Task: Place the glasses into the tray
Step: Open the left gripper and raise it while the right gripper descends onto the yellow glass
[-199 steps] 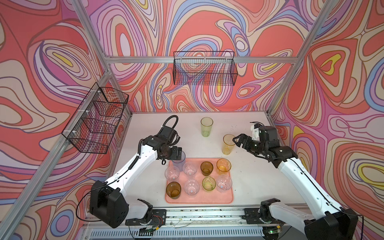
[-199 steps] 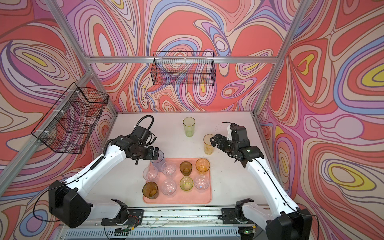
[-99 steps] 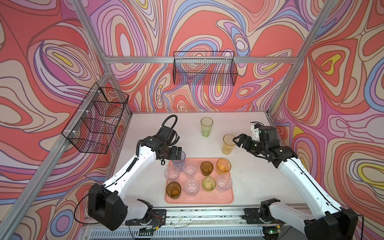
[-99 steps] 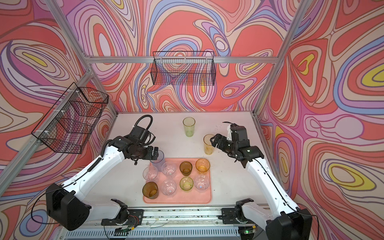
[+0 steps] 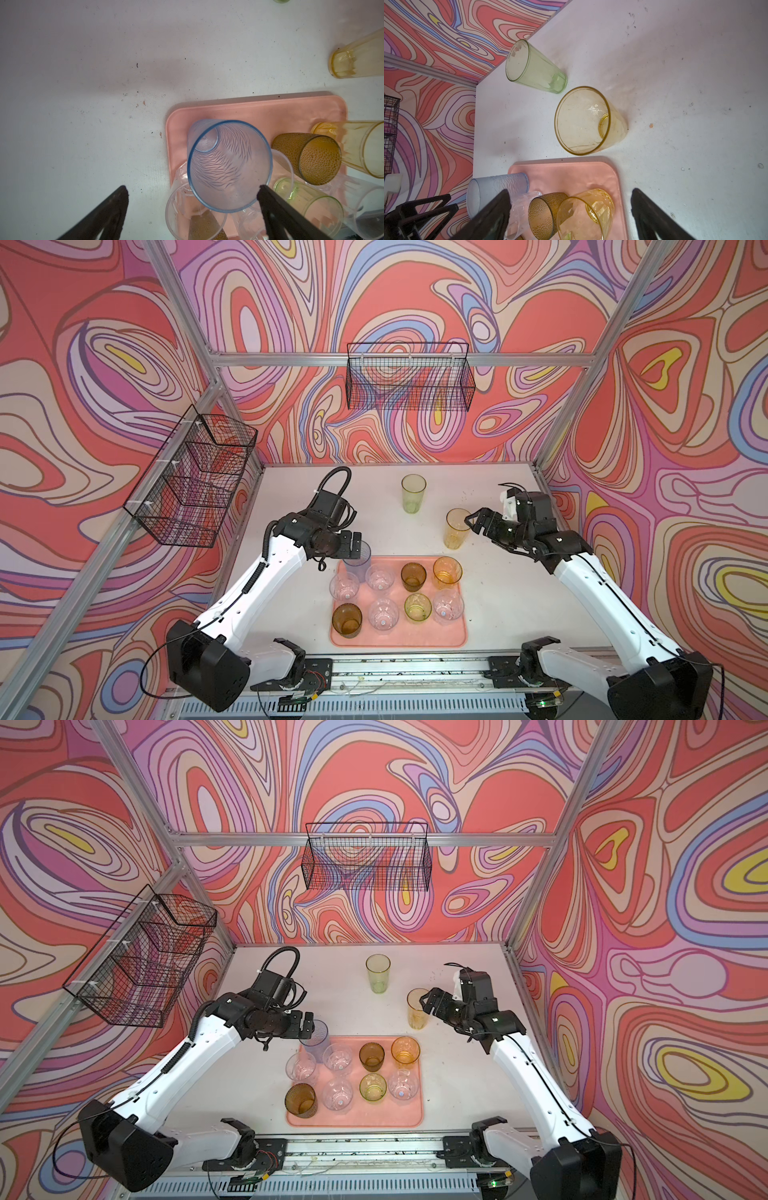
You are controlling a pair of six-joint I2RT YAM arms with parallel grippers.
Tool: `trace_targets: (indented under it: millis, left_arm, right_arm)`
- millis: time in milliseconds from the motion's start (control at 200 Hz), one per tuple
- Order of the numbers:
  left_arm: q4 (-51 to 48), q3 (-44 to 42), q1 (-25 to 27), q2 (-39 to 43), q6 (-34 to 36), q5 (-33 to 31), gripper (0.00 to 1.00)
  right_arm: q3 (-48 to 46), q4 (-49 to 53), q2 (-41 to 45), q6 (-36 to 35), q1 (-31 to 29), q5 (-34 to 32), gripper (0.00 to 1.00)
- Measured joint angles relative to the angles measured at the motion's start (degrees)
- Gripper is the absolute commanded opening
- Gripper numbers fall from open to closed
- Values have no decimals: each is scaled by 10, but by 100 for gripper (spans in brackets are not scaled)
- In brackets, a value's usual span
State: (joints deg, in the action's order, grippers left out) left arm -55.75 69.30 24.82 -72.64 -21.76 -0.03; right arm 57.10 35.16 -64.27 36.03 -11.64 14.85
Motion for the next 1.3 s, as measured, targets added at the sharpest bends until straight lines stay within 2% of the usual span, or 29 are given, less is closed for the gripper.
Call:
trace_targets:
  millis: [285,656,786,1082,1177,1302]
  left_arm:
    - [-14,30,0,41,15,0,100]
    - [-15,35,0,101,64,26,100]
    - [-9,34,0,120,87,31,100]
    - [45,-24,0,164,111,19,100]
    - [64,-49,-1,181,111,9,100]
    - [88,-76,-1,201,111,-1,100]
  right_arm:
    - [13,-1,-36,7,0,0,88]
    - [75,1,-120,5,0,-34,60]
    - [89,1,-151,3,0,-43,55]
    - [106,20,-196,-4,0,-89,42]
    - [106,21,-199,-5,0,-98,33]
    - [111,22,-214,-5,0,-104,31]
